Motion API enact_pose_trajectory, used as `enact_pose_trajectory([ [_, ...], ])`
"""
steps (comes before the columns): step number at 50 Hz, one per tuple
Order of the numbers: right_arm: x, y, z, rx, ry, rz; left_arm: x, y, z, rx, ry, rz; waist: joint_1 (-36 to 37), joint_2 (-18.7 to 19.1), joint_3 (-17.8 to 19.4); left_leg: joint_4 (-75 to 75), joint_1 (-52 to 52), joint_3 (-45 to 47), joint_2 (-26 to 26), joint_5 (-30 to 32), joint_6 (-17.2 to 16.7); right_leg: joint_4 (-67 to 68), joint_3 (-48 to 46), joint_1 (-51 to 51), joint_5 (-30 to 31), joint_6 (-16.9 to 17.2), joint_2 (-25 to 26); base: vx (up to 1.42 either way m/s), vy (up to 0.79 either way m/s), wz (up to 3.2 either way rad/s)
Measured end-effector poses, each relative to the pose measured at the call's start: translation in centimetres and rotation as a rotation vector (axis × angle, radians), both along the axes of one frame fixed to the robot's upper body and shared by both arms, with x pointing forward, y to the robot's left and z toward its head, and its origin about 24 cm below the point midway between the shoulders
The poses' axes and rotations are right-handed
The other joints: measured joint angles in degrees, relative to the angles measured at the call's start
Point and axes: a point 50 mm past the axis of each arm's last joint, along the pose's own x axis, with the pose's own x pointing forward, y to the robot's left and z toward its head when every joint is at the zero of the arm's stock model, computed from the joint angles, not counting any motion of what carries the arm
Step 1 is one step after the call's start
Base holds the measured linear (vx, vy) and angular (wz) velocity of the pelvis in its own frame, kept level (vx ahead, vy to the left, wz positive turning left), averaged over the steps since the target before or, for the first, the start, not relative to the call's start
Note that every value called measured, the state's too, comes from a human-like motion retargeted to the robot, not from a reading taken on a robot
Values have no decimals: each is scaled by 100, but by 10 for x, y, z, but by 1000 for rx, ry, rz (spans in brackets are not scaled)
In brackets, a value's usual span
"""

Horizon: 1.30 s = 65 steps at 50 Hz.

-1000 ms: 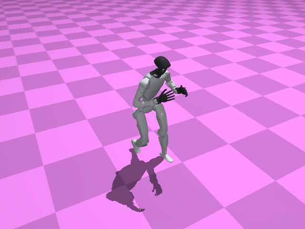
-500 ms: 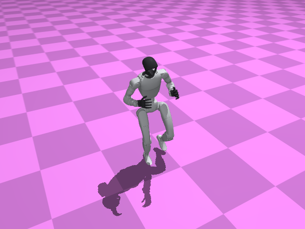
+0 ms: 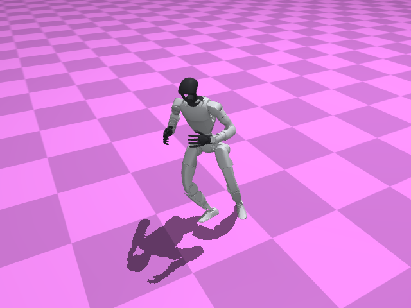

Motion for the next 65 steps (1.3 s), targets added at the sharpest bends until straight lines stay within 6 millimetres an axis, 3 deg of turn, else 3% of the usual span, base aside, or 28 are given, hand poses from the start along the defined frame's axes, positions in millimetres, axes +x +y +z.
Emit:
enact_pose_trajectory([
  [3,-3,0,1,-87,-27,2,-9,-6,-14,35,16,-10,-28,-6,-351,466,200,-205,-180,983,-109,-1610,-881,403,1016,333,167,75,-2,-270],
  [5,-1,4,-1,-143,-56,-8,-15,-6,-23,82,5,39,26,-51,-638,1211,-38,-763,-520,1296,-264,-1831,-757,433,1485,372,275,76,6,-268],
  [8,24,21,-5,-117,-32,26,-8,-1,-32,60,57,118,177,52,-668,2678,-585,-1269,-757,720,-28,-1072,30,391,716,43,469,63,12,-273],
  [10,49,42,-1,-81,-58,8,2,7,-42,8,127,178,336,103,-456,3455,-914,-1336,-754,357,194,-452,645,343,264,-167,678,51,8,-322],
  [12,70,61,27,-21,-165,-27,3,26,-43,-130,153,287,473,304,-7,3632,-1081,-1639,-788,81,262,-873,1257,882,246,-193,1286,46,1,-358],
  [13,69,75,40,-43,-219,37,-2,30,-48,-128,189,247,533,296,46,3598,-1219,-1745,-870,-29,304,-974,1564,1053,288,-71,1452,52,2,-354],
  [15,54,90,69,43,-376,110,-20,44,-52,-158,197,244,685,125,-40,3297,-1553,-1846,-985,-154,383,-1118,2131,1295,493,291,1643,60,1,-342],
  [18,31,94,96,174,-481,252,-37,57,-52,-161,217,210,1069,-194,-298,1687,-1734,-1917,-1036,-214,506,-2108,2947,1904,1366,844,1864,64,-8,-308],
  [22,19,100,95,213,-455,415,-34,65,-51,-11,258,152,1476,-550,-636,-1386,-1332,-1921,-989,-233,385,-2875,3563,2585,2515,1385,1941,67,-4,-277],
  [25,15,98,73,203,-360,499,-25,65,-51,146,275,112,1592,-474,-1108,-3074,-986,-2500,-852,-110,180,-2112,3331,2523,2549,1525,1983,65,10,-227],
  [28,16,93,60,185,-286,502,-1,58,-36,283,225,93,1627,-331,-1003,-2257,-1268,-3077,-774,176,96,254,2654,1622,1847,1046,1719,47,16,-178],
  [30,22,87,54,204,-237,450,20,54,-20,371,178,114,1648,-342,-676,-653,-1710,-2935,-695,-351,2,1892,2083,978,1028,450,1190,34,11,-154],
  [32,30,82,54,219,-232,390,46,47,8,497,72,180,1681,-332,-27,675,-2009,-2650,-465,-990,-14,3146,1545,353,209,-198,562,23,5,-129],
  [33,34,77,57,218,-243,353,58,38,26,558,-2,216,1693,-307,314,1130,-2124,-2549,-356,-1214,14,3600,1356,-26,-71,-422,316,18,1,-92],
  [35,33,67,58,226,-262,299,68,19,54,626,-143,246,1511,-217,511,1795,-2615,-2504,-133,-1522,86,4163,1142,-1198,-319,-591,49,17,-2,-43],
  [39,11,45,85,162,-418,275,38,-23,93,574,-396,79,911,495,511,2580,-3800,-2840,423,-1769,-28,4090,1407,-3942,-22,-436,-283,23,-9,-11],
  [42,-10,42,110,33,-593,285,6,-37,97,544,-504,-58,828,1173,511,2733,-4449,-3007,1065,-1779,-209,2924,1971,-5592,681,-153,-194,39,-23,-99],
  [45,-31,45,128,-72,-747,303,-15,-28,74,438,-447,-137,865,1699,511,2453,-4430,-2754,1691,-1690,-237,858,2237,-6172,1138,-50,-185,67,-33,-138],
  [48,-46,54,135,-135,-825,390,-26,-3,27,223,-220,-107,576,2249,511,1860,-3752,-2235,2099,-1489,-149,-935,1730,-5728,1705,88,-505,101,-41,-93],
  [52,-50,72,140,-193,-838,552,-46,44,-38,-56,113,123,331,3006,511,1802,-2649,-1519,2921,-864,257,-387,1063,-5535,2656,261,-321,125,-44,-178],
  [54,-45,92,139,-256,-811,671,-58,57,-71,-410,327,59,295,3269,511,2140,-2250,-1544,3058,-442,451,290,846,-5571,2719,280,56,137,-31,-297],
  [55,-43,107,135,-327,-774,794,-65,58,-88,-568,414,-55,227,3359,511,2346,-2061,-1714,2943,-280,464,598,796,-5554,2624,310,313,142,-15,-319],
  [56,-37,115,138,-287,-803,748,-64,59,-101,-632,452,-14,109,3362,511,2623,-1946,-2057,2423,-299,354,897,875,-5517,2366,345,554,144,-3,-287],
  [57,-28,122,139,-276,-814,661,-61,56,-113,-622,531,55,-44,3383,511,2908,-1873,-2378,1853,-345,174,1171,984,-5443,2118,494,728,145,11,-200],
  [58,-12,127,136,-314,-799,481,-56,50,-125,-454,661,204,-270,3440,511,3213,-1883,-2653,1184,-443,-147,1396,1150,-5296,1892,869,769,142,18,-139],
  [59,-3,131,134,-299,-784,402,-49,43,-131,-411,708,231,-445,3414,511,3633,-1979,-2678,768,-594,-166,1621,1275,-5142,1642,953,816,138,21,-107],
  [62,10,135,137,-204,-760,325,-27,25,-125,-352,696,135,-810,3196,511,4926,-2589,-2131,338,-1059,336,2107,1539,-4516,883,682,851,131,19,-83],
  [65,11,123,143,-128,-743,303,-23,35,-100,-333,574,157,-800,2959,424,5577,-3524,-1796,-70,-1318,515,2002,1753,-3565,269,342,892,127,22,-64],
])
